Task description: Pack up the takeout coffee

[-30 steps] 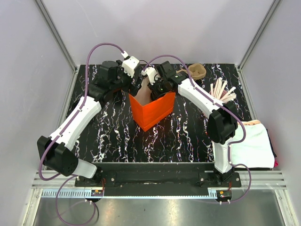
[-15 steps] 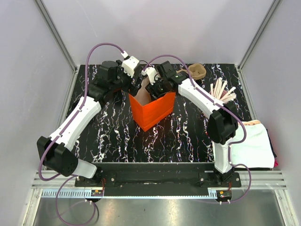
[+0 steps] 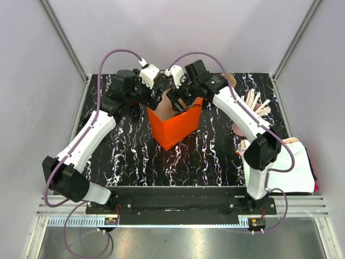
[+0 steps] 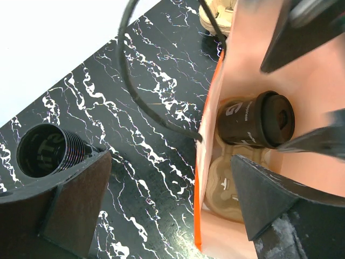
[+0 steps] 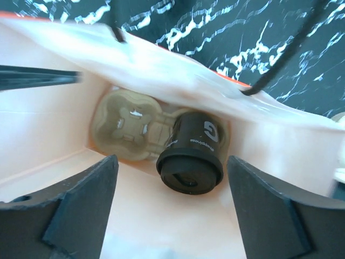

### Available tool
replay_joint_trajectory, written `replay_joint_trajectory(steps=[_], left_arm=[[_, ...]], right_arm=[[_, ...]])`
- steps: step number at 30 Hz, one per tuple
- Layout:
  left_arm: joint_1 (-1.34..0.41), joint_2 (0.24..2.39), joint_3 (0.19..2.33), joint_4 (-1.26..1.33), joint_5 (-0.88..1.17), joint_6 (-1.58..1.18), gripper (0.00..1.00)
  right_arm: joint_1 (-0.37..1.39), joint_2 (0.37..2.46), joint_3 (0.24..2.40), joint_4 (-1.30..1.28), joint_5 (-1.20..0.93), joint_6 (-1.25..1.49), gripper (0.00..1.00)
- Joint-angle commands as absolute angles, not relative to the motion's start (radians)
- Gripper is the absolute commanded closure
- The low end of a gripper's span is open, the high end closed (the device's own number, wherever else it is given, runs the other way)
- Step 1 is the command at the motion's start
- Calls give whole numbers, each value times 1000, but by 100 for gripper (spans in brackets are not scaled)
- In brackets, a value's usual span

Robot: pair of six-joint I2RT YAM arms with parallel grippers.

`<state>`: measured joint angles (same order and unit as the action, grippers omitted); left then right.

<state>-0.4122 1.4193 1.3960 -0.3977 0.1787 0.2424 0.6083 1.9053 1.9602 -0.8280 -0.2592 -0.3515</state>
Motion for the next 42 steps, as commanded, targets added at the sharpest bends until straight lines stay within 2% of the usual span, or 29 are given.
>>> replay_joint_trajectory(steps=[1, 9, 23, 29, 35, 38, 42], left_arm=[[-408, 1390, 1407, -356, 179, 241, 1], [-408, 1399, 1465, -391, 184, 247, 1], [-403, 1329, 1611, -483, 155, 219, 1], [-402, 1299, 1669, -543, 5, 198, 1], [-359, 1181, 1597, -476, -47, 209, 1], [-319, 1129, 1557, -454, -40, 204, 1], [-252, 1123, 1529, -476, 26, 198, 1]], right_arm=[[609, 1815, 2028, -865, -296, -367, 9], [612, 1729, 2066, -876, -282, -382, 0], [612, 1543, 2152, -891, -131, -364, 0], [612, 1431, 2123, -845, 30, -360, 0], [612, 1316, 2042, -786, 115, -367, 0], [612, 1278, 1971, -707, 231, -385, 0], [606, 1266, 1861, -560, 493, -446, 0]])
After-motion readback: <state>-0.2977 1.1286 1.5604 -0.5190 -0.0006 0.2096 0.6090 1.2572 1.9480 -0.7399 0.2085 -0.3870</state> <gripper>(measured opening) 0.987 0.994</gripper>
